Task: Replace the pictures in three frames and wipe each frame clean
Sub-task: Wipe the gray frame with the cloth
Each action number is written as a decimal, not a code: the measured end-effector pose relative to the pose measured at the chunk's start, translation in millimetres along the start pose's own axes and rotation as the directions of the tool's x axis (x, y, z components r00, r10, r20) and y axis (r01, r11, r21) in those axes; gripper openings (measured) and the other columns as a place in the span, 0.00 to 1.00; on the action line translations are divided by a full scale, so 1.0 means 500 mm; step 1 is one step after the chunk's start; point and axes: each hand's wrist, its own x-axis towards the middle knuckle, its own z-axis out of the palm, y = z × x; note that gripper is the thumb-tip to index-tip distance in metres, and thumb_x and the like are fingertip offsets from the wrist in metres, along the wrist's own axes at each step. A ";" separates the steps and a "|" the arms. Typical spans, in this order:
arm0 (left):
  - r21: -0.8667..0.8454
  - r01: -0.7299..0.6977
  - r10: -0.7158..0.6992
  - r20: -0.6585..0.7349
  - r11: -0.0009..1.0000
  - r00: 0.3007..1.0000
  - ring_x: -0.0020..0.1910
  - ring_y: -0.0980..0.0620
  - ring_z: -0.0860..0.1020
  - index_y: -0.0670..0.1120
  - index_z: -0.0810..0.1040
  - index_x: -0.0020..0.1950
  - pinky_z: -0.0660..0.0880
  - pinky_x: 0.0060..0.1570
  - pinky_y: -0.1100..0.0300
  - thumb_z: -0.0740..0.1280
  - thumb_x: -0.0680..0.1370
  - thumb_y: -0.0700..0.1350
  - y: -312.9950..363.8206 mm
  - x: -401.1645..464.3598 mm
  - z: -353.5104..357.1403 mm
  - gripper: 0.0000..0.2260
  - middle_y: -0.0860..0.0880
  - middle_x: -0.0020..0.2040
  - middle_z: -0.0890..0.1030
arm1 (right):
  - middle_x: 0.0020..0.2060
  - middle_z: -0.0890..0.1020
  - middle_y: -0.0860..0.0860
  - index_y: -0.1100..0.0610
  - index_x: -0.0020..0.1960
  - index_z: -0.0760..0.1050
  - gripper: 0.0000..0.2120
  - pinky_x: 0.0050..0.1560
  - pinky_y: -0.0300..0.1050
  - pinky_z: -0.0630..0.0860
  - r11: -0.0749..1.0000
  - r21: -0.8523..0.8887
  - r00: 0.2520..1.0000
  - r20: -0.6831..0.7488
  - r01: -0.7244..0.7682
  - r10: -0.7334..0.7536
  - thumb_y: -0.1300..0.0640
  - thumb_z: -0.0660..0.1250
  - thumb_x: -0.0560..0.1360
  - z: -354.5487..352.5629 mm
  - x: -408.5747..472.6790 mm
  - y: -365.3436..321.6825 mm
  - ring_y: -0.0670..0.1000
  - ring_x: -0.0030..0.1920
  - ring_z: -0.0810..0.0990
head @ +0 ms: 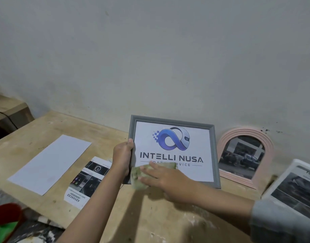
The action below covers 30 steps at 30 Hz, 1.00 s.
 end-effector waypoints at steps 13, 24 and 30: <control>-0.026 -0.010 0.012 0.108 1.000 0.994 0.40 0.41 0.78 0.40 0.78 0.44 0.74 0.52 0.36 0.65 0.69 0.55 0.029 -0.029 0.016 0.18 0.36 0.41 0.80 | 0.72 0.65 0.58 0.59 0.71 0.65 0.42 0.47 0.60 0.79 0.925 -0.256 0.920 -0.345 -0.282 0.185 0.73 0.72 0.59 -0.125 0.119 0.130 0.66 0.68 0.67; -0.233 0.107 -0.088 0.091 0.967 0.992 0.38 0.45 0.80 0.39 0.79 0.42 0.77 0.43 0.54 0.62 0.79 0.46 0.034 -0.012 0.001 0.12 0.44 0.37 0.82 | 0.64 0.75 0.59 0.57 0.64 0.66 0.39 0.46 0.59 0.79 0.945 -0.321 0.960 -0.280 -0.068 -0.026 0.68 0.77 0.56 0.033 0.073 0.002 0.65 0.61 0.76; -0.206 0.090 -0.092 0.003 0.974 0.996 0.39 0.44 0.79 0.40 0.79 0.39 0.74 0.45 0.53 0.62 0.79 0.46 0.031 -0.013 0.001 0.13 0.45 0.36 0.82 | 0.70 0.69 0.52 0.53 0.68 0.69 0.35 0.47 0.53 0.78 0.997 -0.078 0.999 -0.038 -0.019 0.016 0.68 0.70 0.62 0.005 0.034 0.000 0.59 0.66 0.71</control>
